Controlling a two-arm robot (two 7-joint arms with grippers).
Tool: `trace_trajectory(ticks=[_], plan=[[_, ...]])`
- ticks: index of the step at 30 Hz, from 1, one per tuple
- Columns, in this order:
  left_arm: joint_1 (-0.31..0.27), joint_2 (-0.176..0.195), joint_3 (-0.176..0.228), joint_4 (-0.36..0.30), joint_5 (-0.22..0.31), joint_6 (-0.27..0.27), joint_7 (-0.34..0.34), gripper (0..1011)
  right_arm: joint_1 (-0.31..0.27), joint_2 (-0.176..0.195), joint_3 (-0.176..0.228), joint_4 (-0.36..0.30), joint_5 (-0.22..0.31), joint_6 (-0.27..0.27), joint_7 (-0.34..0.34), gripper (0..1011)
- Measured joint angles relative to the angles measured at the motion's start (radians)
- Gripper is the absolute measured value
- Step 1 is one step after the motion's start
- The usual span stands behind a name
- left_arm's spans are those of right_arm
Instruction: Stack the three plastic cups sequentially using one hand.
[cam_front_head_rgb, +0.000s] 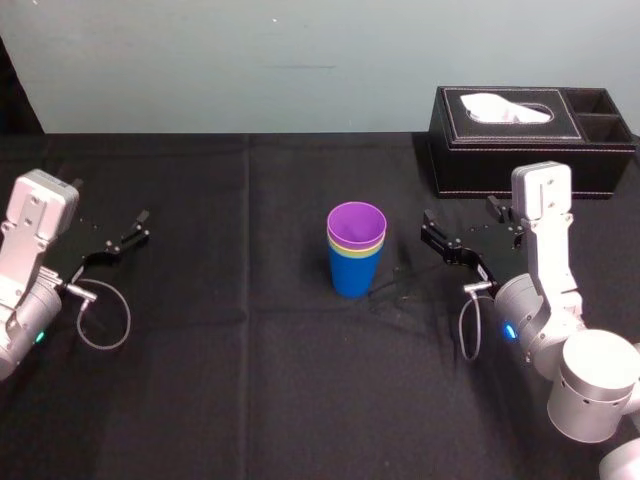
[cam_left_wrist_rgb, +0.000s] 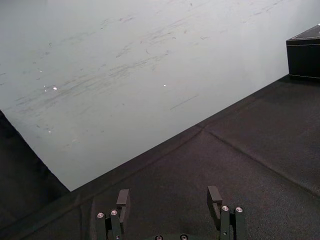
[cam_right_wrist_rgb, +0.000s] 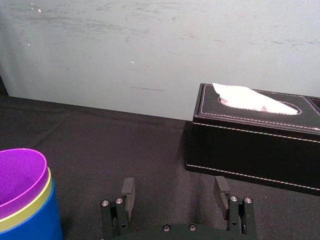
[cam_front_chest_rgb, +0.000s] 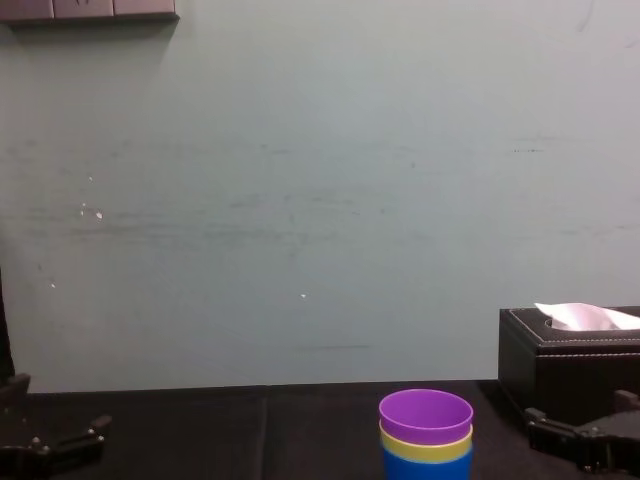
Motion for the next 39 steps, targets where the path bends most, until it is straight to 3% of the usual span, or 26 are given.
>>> trace_trajectory(ticks=[39], plan=[[0.000, 0.000, 0.000, 0.000, 0.000, 0.000, 0.000, 1011, 0.000, 0.000, 0.000, 0.000, 0.000, 0.000, 0.000, 1003]])
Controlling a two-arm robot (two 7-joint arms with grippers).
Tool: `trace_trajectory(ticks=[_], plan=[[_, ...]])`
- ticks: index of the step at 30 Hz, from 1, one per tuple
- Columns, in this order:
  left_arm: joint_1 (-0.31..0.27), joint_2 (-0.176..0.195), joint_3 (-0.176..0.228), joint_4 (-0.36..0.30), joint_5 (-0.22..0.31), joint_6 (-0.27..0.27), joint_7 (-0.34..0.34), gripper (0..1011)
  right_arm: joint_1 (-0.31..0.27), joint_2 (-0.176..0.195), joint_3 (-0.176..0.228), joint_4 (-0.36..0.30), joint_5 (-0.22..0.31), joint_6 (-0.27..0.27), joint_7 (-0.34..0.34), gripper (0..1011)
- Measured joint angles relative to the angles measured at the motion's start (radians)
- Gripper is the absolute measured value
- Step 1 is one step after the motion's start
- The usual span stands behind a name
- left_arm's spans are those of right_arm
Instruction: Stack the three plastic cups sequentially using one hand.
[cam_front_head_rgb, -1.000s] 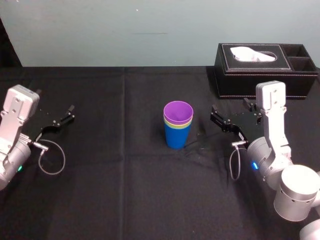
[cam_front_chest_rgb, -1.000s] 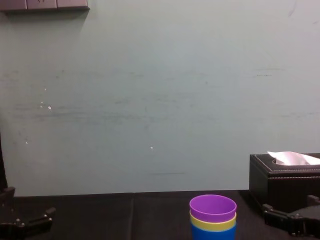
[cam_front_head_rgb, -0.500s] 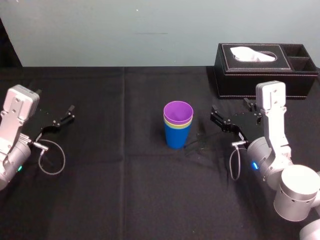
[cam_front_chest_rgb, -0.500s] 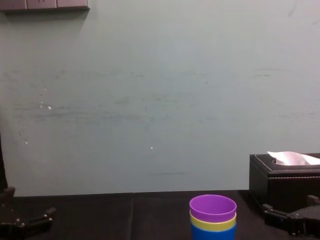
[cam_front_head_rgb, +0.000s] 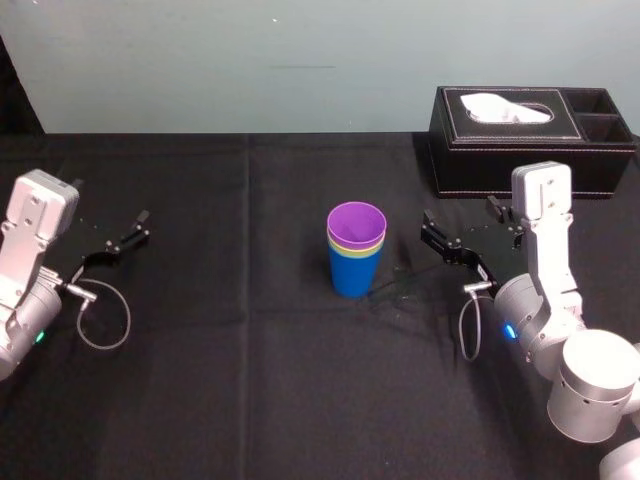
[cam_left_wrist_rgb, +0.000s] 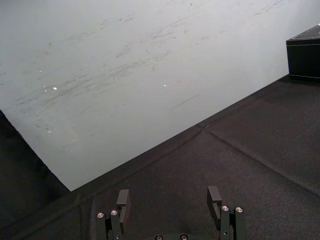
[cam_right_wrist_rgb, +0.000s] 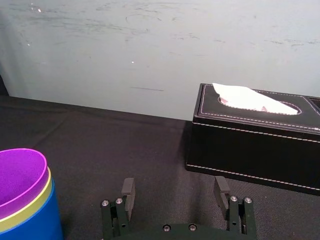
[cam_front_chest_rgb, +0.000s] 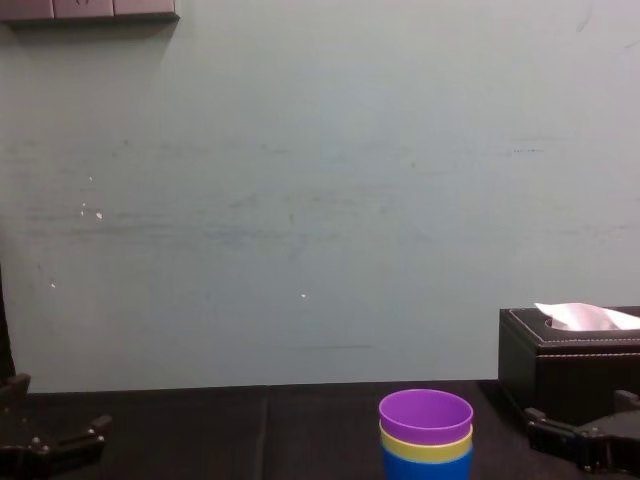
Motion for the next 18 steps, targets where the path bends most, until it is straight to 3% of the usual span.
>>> trace_trajectory(ticks=[18], plan=[[0.000, 0.000, 0.000, 0.000, 0.000, 0.000, 0.000, 1011, 0.000, 0.000, 0.000, 0.000, 0.000, 0.000, 0.000, 1003]])
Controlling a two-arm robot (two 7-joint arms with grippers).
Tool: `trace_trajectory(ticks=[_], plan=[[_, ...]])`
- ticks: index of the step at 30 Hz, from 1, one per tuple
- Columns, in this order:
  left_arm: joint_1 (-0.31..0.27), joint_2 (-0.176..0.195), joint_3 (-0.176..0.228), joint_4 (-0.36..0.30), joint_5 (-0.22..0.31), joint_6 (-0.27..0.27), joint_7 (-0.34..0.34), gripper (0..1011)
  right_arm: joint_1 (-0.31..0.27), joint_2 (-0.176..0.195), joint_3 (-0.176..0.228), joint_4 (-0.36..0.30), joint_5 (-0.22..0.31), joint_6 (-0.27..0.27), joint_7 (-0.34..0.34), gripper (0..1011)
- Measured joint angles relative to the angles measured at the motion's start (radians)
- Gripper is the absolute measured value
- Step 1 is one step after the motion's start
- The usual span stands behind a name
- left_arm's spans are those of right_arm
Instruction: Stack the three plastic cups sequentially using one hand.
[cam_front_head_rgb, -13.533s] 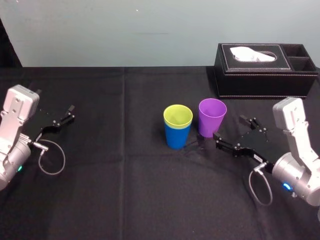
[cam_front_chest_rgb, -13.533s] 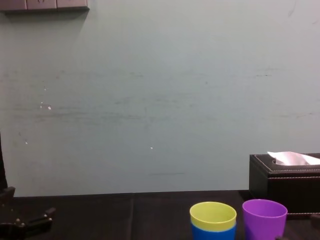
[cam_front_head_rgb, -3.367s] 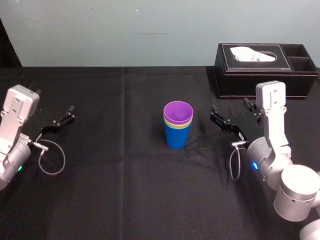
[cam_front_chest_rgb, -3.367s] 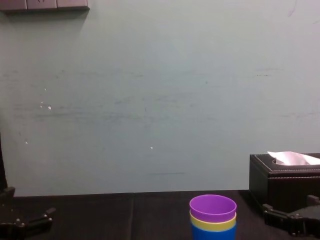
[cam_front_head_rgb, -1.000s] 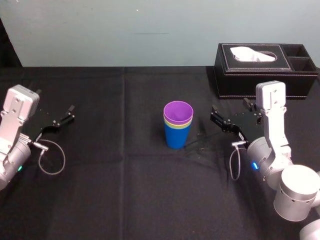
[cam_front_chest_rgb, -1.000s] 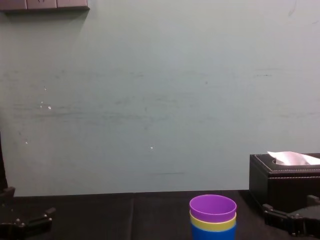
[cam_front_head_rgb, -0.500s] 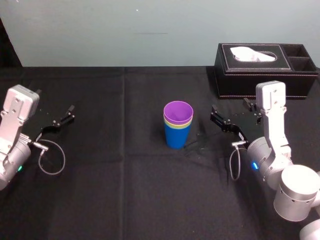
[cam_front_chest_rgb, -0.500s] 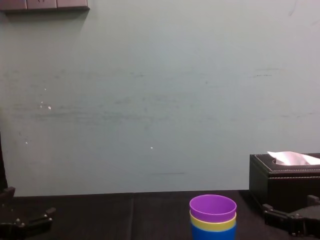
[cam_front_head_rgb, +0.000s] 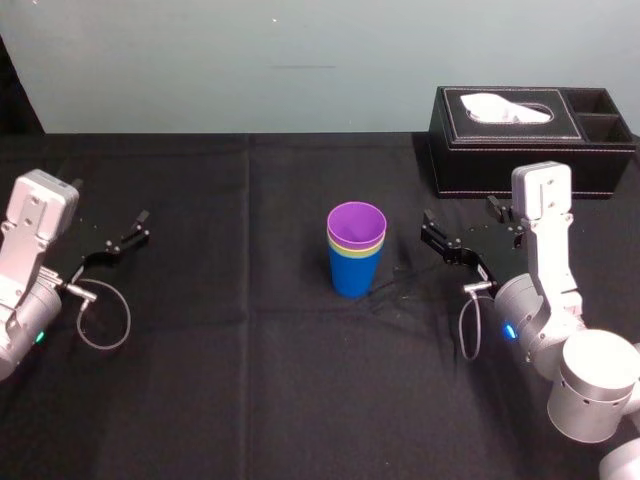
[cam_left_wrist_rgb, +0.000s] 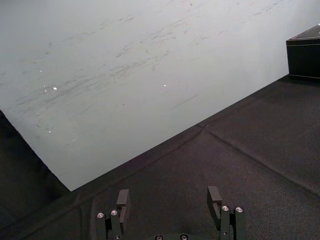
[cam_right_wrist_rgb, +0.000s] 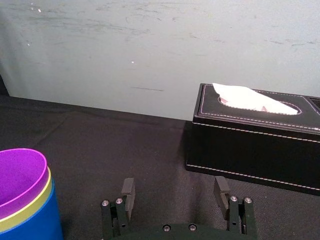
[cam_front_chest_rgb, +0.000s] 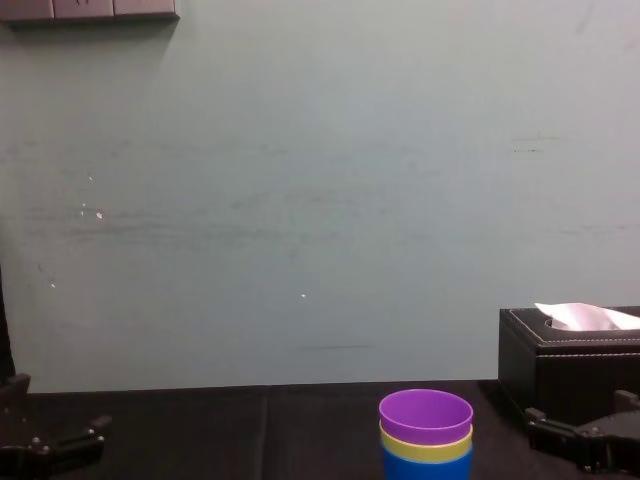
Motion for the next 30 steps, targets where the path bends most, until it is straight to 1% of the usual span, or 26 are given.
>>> trace_trajectory(ticks=[30], plan=[[0.000, 0.000, 0.000, 0.000, 0.000, 0.000, 0.000, 1011, 0.000, 0.000, 0.000, 0.000, 0.000, 0.000, 0.000, 1003]])
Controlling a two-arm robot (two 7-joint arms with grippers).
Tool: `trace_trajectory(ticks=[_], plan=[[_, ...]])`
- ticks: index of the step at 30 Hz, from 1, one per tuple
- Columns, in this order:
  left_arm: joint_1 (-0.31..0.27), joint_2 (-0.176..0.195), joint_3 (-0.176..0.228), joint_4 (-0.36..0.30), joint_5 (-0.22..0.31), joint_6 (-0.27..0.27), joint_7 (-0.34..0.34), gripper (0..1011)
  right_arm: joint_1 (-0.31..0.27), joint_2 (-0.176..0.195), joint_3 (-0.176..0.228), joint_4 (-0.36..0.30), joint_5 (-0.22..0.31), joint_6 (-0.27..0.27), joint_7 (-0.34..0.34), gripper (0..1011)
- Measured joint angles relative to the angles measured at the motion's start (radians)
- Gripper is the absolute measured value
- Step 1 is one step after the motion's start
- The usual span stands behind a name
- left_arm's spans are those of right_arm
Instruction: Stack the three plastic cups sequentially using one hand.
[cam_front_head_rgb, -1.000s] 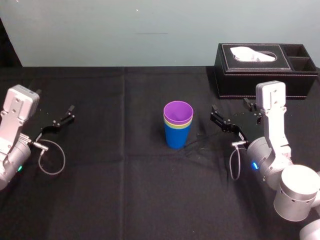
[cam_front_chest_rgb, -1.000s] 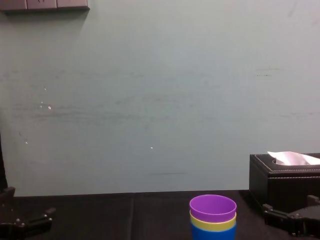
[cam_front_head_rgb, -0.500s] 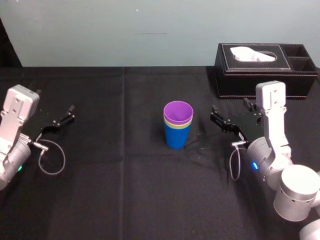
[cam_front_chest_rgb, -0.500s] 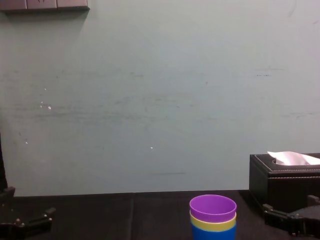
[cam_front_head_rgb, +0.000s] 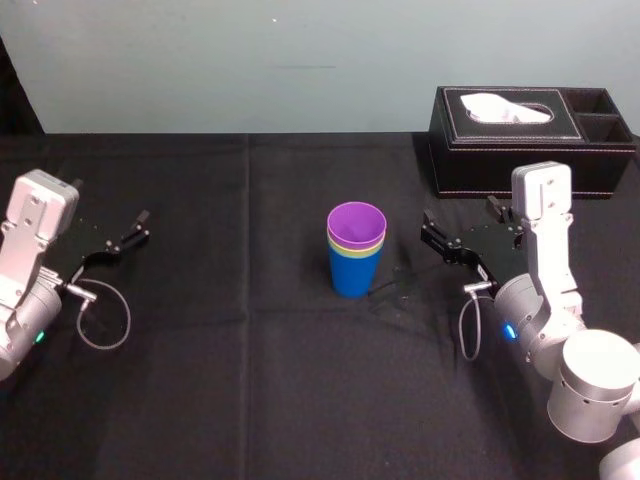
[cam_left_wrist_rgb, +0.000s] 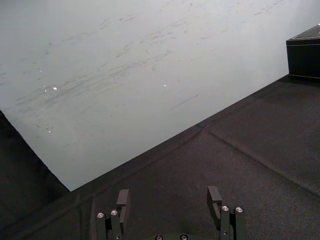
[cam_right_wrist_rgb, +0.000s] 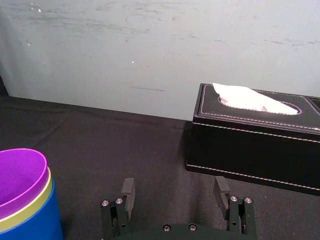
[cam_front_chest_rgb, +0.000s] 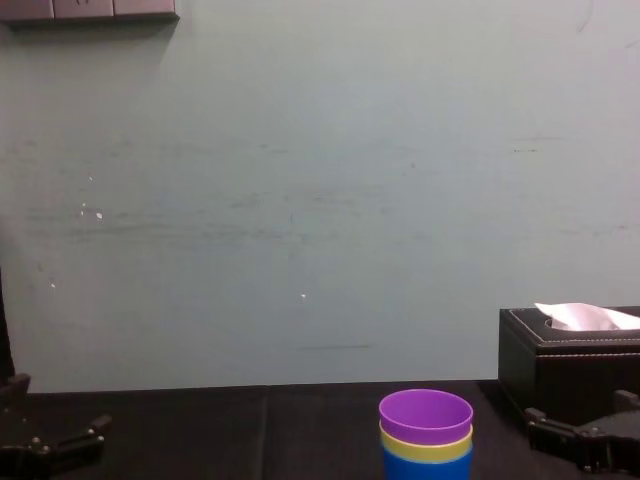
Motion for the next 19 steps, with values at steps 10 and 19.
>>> trace_trajectory(ticks=[10, 19], plan=[[0.000, 0.000, 0.000, 0.000, 0.000, 0.000, 0.000, 1011, 0.000, 0.000, 0.000, 0.000, 0.000, 0.000, 0.000, 1003], [0.000, 0.000, 0.000, 0.000, 0.000, 0.000, 0.000, 1011, 0.000, 0.000, 0.000, 0.000, 0.000, 0.000, 0.000, 1003]])
